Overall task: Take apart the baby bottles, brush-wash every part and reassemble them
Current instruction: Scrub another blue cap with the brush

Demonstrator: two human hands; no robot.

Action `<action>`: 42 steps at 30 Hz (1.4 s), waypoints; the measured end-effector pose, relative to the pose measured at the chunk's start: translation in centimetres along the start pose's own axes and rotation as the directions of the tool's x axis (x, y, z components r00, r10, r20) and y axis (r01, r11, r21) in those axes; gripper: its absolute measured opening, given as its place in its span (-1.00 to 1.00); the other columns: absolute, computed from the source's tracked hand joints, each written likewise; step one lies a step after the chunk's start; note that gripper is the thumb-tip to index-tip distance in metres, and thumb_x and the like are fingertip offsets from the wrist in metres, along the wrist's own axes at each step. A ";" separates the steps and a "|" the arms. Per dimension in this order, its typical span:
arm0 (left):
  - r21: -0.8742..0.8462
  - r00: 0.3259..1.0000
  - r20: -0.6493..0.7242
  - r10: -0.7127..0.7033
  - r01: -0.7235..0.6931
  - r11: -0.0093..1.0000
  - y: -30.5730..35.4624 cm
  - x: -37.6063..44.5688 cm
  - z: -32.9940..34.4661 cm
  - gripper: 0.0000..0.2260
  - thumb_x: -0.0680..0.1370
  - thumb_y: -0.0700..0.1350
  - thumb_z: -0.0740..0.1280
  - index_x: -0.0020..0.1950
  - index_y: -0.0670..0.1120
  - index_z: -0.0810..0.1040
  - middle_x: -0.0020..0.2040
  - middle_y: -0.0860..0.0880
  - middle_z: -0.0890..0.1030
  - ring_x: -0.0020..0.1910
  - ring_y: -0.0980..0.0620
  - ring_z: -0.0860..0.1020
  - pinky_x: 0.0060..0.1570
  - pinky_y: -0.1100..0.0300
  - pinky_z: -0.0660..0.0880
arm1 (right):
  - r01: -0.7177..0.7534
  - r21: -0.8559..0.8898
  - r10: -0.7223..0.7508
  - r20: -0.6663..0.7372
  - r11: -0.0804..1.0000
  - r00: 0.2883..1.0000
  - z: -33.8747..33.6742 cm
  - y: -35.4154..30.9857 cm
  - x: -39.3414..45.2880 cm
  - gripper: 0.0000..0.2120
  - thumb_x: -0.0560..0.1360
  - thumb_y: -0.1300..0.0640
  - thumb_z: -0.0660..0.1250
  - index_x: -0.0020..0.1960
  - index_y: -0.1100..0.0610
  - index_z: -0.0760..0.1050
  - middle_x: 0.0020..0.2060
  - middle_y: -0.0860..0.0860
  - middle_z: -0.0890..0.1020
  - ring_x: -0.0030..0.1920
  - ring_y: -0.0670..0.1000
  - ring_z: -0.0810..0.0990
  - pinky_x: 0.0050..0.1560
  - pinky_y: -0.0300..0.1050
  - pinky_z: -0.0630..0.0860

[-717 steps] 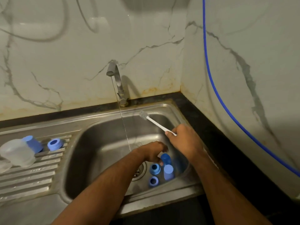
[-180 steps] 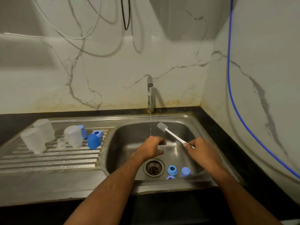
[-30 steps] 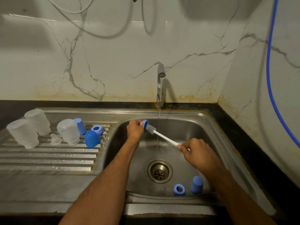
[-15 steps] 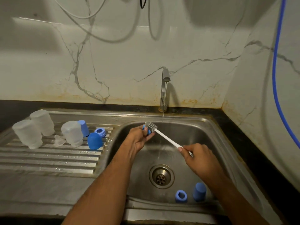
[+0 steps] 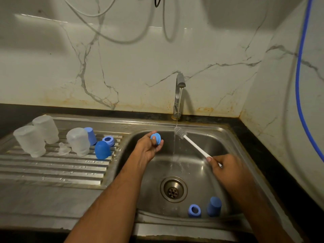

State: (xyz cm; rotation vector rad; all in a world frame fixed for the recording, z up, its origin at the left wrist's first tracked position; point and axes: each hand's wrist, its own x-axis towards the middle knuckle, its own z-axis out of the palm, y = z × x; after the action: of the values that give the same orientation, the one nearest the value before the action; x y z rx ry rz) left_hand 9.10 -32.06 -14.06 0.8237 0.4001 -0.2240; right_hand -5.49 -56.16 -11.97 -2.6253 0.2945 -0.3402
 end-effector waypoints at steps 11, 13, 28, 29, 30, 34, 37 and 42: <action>0.137 0.996 0.012 0.092 -0.093 0.986 -0.7 0.3 0.4 -0.80 0.63 -0.28 0.27 0.17 -0.15 0.64 0.17 -0.24 0.54 0.14 -0.17 0.58 0.03 0.04 0.65 | 0.108 0.003 -0.108 0.072 0.994 0.992 2.1 -3.5 0.1 -0.68 0.65 -0.17 0.21 -0.05 0.01 0.60 -0.33 -0.08 0.61 -0.30 -0.09 0.61 -0.17 -0.06 0.64; 0.128 0.992 -0.033 0.123 -0.118 0.985 -0.7 0.8 0.0 -0.80 0.62 -0.29 0.30 0.19 -0.18 0.64 0.16 -0.24 0.59 0.14 -0.17 0.61 -0.06 0.07 0.65 | 0.122 0.007 -0.122 0.099 0.992 0.988 2.2 -3.4 -0.2 -0.66 0.66 -0.16 0.21 -0.10 0.02 0.59 -0.36 -0.05 0.60 -0.33 -0.07 0.61 -0.18 -0.04 0.65; -0.013 0.991 -0.063 0.119 -0.120 0.993 -0.6 1.8 -0.1 -0.76 0.60 -0.38 0.25 0.23 -0.28 0.60 0.14 -0.26 0.62 0.11 -0.15 0.63 0.15 -0.04 0.60 | 0.142 0.051 -0.148 0.140 0.989 0.979 2.0 -2.9 -0.6 -0.63 0.65 -0.15 0.24 -0.24 0.01 0.54 -0.47 -0.04 0.52 -0.42 -0.10 0.52 -0.32 -0.12 0.54; -0.045 0.993 -0.056 0.100 -0.102 0.994 -0.4 1.8 -0.2 -0.73 0.61 -0.39 0.22 0.25 -0.26 0.59 0.16 -0.27 0.60 0.16 -0.18 0.61 0.22 -0.09 0.56 | 0.141 0.058 -0.148 0.142 0.988 0.979 1.9 -2.8 -0.5 -0.62 0.64 -0.15 0.25 -0.27 0.01 0.52 -0.48 -0.04 0.50 -0.44 -0.10 0.50 -0.33 -0.12 0.53; -0.072 0.997 -0.037 0.074 -0.077 0.994 -0.4 1.6 -0.2 -0.71 0.61 -0.39 0.19 0.26 -0.23 0.59 0.17 -0.28 0.59 0.19 -0.21 0.59 0.26 -0.12 0.54 | 0.138 0.065 -0.145 0.140 0.988 0.979 2.0 -2.7 -0.5 -0.62 0.64 -0.15 0.25 -0.28 0.01 0.52 -0.49 -0.04 0.50 -0.44 -0.10 0.50 -0.32 -0.11 0.54; -0.126 1.000 -0.005 0.014 -0.015 0.992 -0.4 0.6 -0.5 -0.69 0.61 -0.39 0.12 0.25 -0.24 0.55 0.16 -0.27 0.58 0.14 -0.19 0.58 0.18 -0.05 0.55 | 0.150 0.096 -0.159 0.099 0.984 0.982 2.6 -3.6 -0.3 -0.68 0.63 -0.20 0.24 -0.12 -0.03 0.61 -0.41 -0.07 0.58 -0.36 -0.08 0.60 -0.22 -0.01 0.64; -0.105 1.000 -0.022 0.003 -0.005 0.994 -0.4 0.5 -0.5 -0.67 0.57 -0.40 0.05 0.18 -0.28 0.54 0.15 -0.25 0.56 0.08 -0.14 0.56 0.24 0.01 0.51 | 0.168 0.130 -0.182 0.109 0.977 0.977 2.7 -4.3 -0.3 -0.72 0.64 -0.16 0.25 -0.01 -0.04 0.65 -0.36 -0.08 0.62 -0.31 -0.08 0.62 -0.19 -0.05 0.64; -0.113 0.997 -0.071 0.000 -0.008 0.994 -0.3 0.6 -0.6 -0.62 0.60 -0.30 0.07 0.31 -0.19 0.55 0.13 -0.23 0.60 0.12 -0.16 0.59 0.04 0.00 0.54 | 0.123 0.130 -0.142 0.142 0.984 0.980 2.3 -3.3 -0.6 -0.68 0.64 -0.16 0.26 -0.21 -0.04 0.56 -0.48 -0.05 0.52 -0.41 -0.07 0.55 -0.27 -0.09 0.58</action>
State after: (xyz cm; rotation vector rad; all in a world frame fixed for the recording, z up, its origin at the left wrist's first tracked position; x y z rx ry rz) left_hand 9.37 -31.85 -14.84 0.7224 0.4739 -0.1667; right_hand -4.92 -52.20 -12.44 -2.5397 0.0464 -0.1948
